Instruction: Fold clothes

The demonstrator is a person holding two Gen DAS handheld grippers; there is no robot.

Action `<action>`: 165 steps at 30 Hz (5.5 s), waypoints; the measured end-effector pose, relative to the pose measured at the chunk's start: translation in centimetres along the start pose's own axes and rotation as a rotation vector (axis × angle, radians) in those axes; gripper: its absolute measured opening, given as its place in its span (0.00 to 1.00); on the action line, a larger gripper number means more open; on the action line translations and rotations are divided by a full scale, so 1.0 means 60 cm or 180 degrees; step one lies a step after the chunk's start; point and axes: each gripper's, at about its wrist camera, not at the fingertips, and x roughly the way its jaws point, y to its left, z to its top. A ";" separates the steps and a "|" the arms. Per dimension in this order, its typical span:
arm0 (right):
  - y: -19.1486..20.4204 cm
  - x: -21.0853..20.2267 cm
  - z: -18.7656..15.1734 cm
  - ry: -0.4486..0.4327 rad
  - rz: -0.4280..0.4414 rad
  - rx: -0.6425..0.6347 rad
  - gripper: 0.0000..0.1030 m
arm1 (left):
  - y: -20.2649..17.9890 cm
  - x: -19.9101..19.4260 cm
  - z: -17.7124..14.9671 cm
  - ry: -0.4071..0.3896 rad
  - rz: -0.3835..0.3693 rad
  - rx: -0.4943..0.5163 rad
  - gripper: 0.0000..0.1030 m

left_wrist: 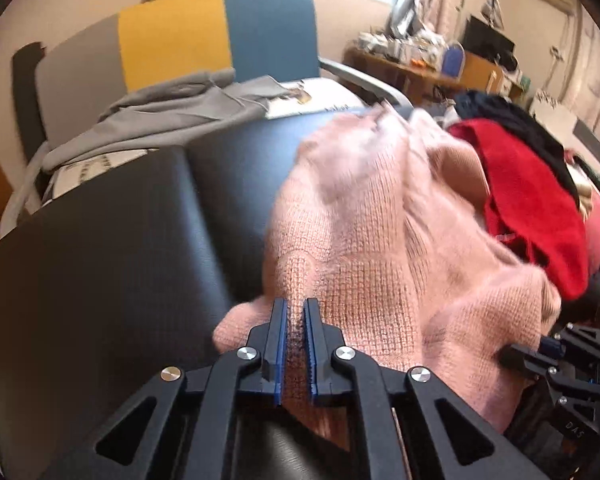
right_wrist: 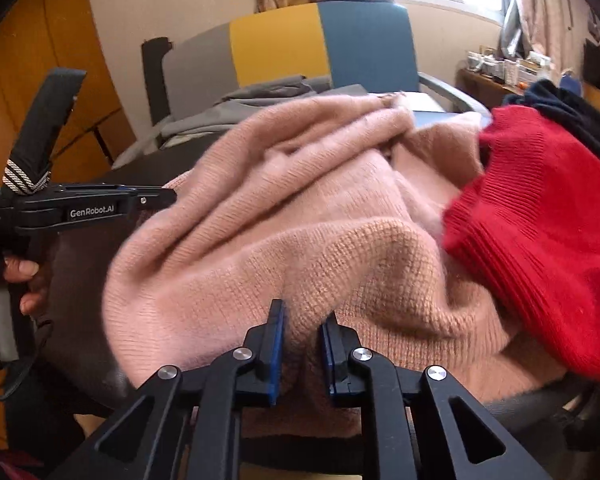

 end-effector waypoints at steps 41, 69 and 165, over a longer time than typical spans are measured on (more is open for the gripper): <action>0.126 -0.010 -0.011 0.0128 0.0444 -0.0881 0.57 | -0.005 -0.148 -0.208 -0.0481 -0.0076 0.0118 0.30; 0.161 -0.108 0.093 -0.0594 0.0977 -0.0464 0.04 | -0.026 -0.062 -0.245 -0.0291 0.0031 0.0582 0.37; -0.028 0.128 -0.002 -0.0027 0.0474 0.0555 0.19 | 0.017 -0.005 -0.107 -0.0763 0.0902 0.1250 0.72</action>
